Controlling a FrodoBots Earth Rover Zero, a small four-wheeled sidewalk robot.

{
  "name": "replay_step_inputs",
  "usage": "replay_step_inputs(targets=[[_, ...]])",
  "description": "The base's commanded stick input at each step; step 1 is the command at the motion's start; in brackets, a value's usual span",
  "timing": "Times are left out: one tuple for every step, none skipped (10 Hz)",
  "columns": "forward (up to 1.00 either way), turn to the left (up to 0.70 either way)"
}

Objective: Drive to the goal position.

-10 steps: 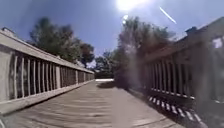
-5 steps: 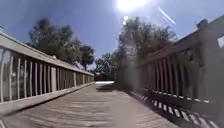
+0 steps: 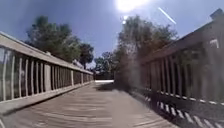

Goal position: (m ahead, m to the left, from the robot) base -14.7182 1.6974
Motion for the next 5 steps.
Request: replay_step_inputs(targets=[[0.44, 0.02], [0.44, 0.02], [0.44, 0.02], [0.33, 0.03], [0.10, 0.04]])
